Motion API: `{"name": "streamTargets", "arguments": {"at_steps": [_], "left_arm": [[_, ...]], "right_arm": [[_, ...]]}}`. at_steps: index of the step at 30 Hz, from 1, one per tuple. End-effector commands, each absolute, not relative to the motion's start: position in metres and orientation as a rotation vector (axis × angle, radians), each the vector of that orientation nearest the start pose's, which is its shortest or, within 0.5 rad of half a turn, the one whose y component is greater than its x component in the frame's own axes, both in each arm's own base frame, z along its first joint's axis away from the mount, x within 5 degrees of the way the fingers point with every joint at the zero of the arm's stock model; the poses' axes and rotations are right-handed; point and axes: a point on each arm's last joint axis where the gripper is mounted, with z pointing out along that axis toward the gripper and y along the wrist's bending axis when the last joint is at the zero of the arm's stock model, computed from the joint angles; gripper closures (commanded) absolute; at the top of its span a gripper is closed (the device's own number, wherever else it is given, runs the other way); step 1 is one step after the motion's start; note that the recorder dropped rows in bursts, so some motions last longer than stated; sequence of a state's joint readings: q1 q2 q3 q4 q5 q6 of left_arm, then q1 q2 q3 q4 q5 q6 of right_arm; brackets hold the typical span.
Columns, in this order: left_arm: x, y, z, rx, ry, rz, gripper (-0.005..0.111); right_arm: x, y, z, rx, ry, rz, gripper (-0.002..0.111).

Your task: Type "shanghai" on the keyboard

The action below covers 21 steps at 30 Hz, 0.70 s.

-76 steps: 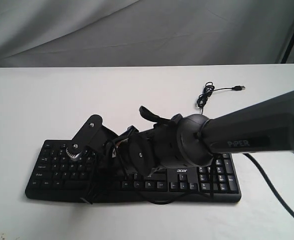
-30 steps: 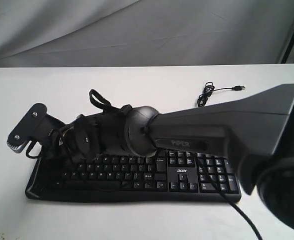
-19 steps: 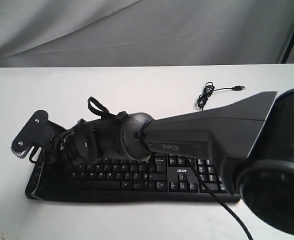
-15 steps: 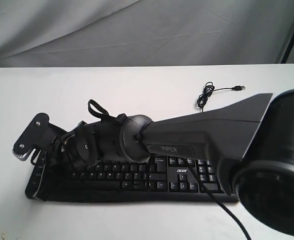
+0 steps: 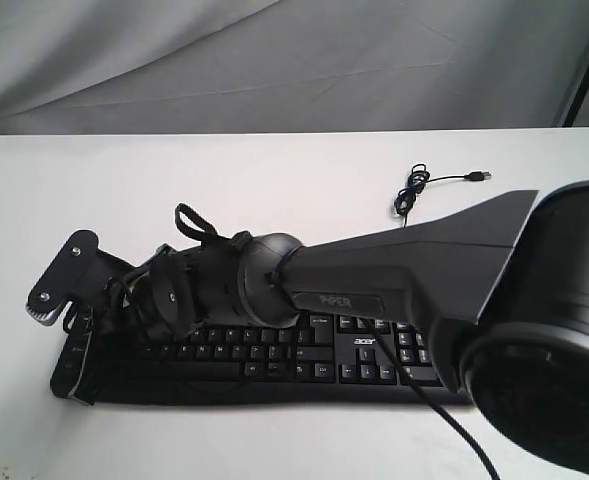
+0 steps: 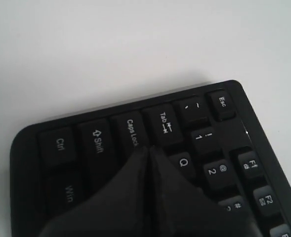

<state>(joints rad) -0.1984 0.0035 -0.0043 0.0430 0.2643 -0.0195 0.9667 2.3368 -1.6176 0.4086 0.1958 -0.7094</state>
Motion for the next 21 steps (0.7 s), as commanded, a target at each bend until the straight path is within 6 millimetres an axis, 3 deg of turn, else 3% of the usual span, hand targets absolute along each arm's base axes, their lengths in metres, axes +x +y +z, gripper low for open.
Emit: {"name": "streamTargets", "arguments": {"at_steps": [1,3,4,9,12,21], "left_arm": [[0.054,-0.01,0.19,0.185,1.735,-0.124,0.107],[0.054,-0.01,0.19,0.185,1.735,-0.124,0.107],[0.054,-0.01,0.19,0.185,1.735,-0.124,0.107],[0.054,-0.01,0.19,0.185,1.735,-0.124,0.107],[0.054,-0.01,0.19,0.185,1.735,-0.124,0.107],[0.054,-0.01,0.19,0.185,1.735,-0.124,0.107]], "right_arm": [[0.275,0.409,0.137,-1.472,1.869,0.398,0.108],[0.267,0.393,0.153,-1.397,1.872,0.401,0.108],[0.259,0.373,0.158,-1.353,1.894,0.394,0.108],[0.244,0.329,0.148,-1.277,2.018,0.375,0.108],[0.242,0.318,0.138,-1.269,2.065,0.362,0.108],[0.244,0.319,0.121,-1.271,2.096,0.344,0.108]]}}
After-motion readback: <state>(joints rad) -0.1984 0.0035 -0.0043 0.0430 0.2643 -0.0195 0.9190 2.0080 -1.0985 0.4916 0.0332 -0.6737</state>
